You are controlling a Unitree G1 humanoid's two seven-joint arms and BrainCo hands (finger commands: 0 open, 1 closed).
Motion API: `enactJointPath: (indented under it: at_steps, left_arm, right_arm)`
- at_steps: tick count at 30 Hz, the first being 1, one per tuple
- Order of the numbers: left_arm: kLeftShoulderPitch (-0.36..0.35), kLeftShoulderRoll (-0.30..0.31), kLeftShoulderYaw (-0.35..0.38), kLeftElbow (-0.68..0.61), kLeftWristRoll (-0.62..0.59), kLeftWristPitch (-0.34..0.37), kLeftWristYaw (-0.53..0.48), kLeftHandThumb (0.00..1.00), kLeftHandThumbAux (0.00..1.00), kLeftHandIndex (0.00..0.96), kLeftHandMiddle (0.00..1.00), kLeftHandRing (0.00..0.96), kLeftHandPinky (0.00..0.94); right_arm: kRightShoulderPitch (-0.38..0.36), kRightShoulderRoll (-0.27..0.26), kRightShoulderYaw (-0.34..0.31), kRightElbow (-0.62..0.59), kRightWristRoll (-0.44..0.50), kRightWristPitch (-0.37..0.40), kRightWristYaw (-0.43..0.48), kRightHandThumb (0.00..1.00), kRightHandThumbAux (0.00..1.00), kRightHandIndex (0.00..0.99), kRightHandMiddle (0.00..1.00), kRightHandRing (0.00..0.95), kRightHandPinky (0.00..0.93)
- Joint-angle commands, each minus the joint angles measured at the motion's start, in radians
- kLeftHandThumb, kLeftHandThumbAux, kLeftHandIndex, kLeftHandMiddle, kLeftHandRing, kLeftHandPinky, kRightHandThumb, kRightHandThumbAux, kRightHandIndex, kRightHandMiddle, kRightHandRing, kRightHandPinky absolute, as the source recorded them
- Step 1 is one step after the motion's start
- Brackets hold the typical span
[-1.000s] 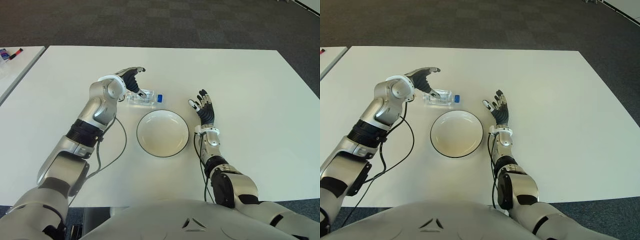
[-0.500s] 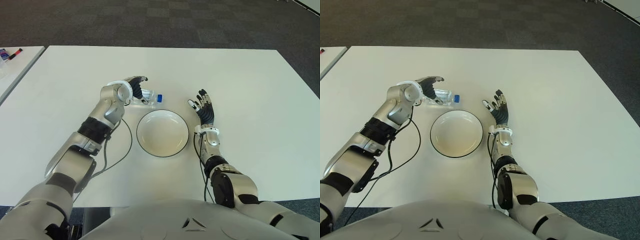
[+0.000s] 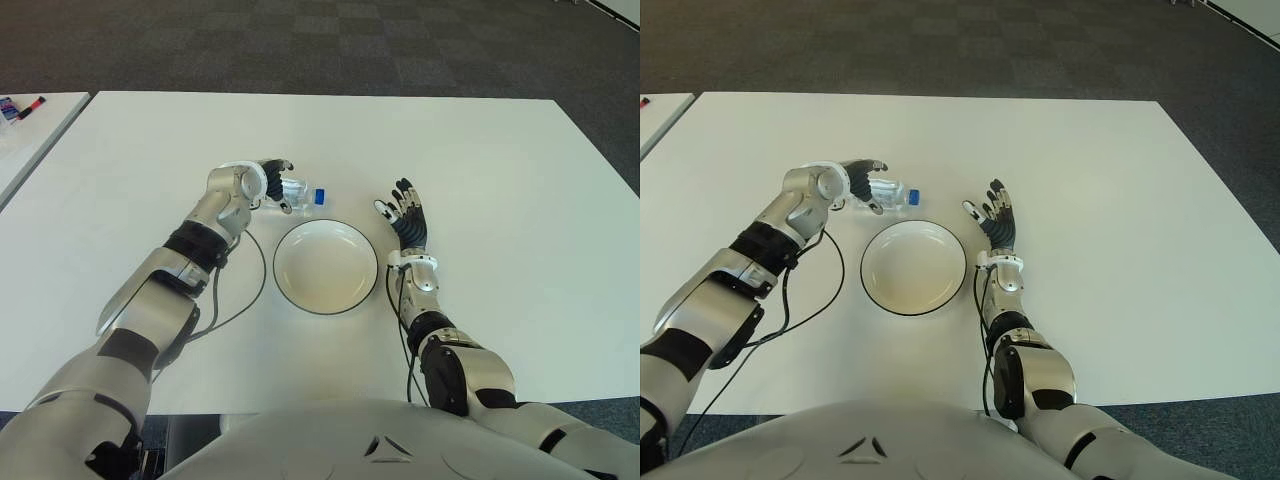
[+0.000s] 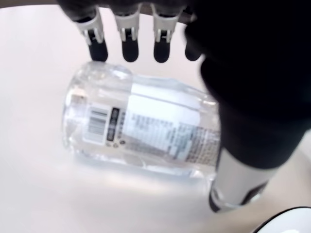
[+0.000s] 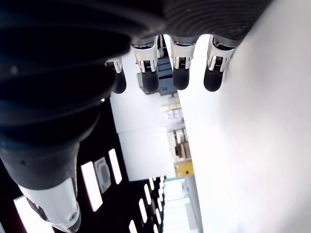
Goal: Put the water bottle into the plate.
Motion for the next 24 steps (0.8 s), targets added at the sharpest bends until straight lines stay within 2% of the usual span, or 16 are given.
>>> enactJointPath:
  at_steps: [1,20,24]
  left_arm:
    - [-0.023,-0.017,-0.022,0.117,0.006,-0.040,0.029,0.000,0.858,0.000,0.000,0.000,0.003]
    - [-0.068,-0.052,-0.034,0.286,-0.011,-0.136,0.060,0.000,0.864,0.000,0.000,0.000,0.028]
    - [-0.076,-0.061,-0.041,0.324,-0.004,-0.155,0.088,0.000,0.866,0.000,0.000,0.000,0.064]
  right_arm:
    - [0.063,0.017,0.001,0.040,0.002,0.036,-0.004,0.056,0.756,0.075,0.063,0.050,0.092]
    - [0.064,0.016,-0.003,0.039,0.006,0.032,0.006,0.048,0.751,0.071,0.058,0.045,0.085]
    - [0.064,0.014,-0.002,0.039,0.005,0.033,0.005,0.048,0.750,0.072,0.058,0.045,0.085]
